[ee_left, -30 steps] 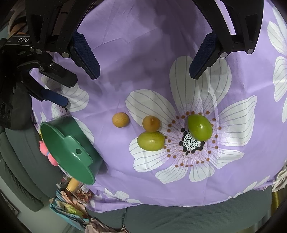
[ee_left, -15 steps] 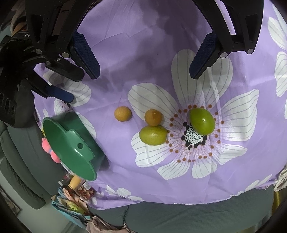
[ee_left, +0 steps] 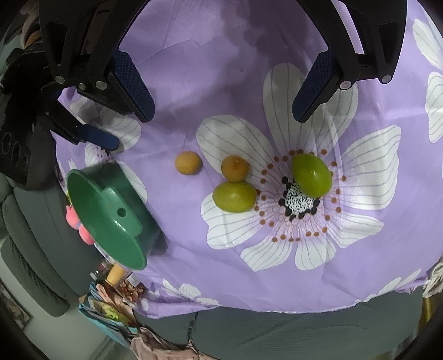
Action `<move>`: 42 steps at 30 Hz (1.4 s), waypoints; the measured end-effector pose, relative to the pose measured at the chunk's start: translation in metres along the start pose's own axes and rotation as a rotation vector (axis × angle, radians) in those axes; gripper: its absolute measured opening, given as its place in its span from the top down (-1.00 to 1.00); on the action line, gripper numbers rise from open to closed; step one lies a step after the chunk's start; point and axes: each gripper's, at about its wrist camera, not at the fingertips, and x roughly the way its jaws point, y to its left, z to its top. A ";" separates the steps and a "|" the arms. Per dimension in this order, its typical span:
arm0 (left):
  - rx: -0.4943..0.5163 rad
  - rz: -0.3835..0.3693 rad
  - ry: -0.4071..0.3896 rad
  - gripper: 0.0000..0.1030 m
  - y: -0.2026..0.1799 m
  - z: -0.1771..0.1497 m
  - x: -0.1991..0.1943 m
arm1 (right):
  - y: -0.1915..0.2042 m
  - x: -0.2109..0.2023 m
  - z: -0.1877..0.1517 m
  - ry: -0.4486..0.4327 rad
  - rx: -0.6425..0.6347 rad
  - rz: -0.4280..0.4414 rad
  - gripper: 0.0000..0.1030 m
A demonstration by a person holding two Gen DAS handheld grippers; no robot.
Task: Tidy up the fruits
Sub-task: 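Move both open grippers down toward the two small tan fruits, then close the left gripper on a tan fruit while the right gripper closes on the other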
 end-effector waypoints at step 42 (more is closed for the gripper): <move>0.076 0.017 -0.008 -0.05 0.011 0.036 0.040 | 0.021 0.069 0.039 0.130 -0.169 0.000 0.09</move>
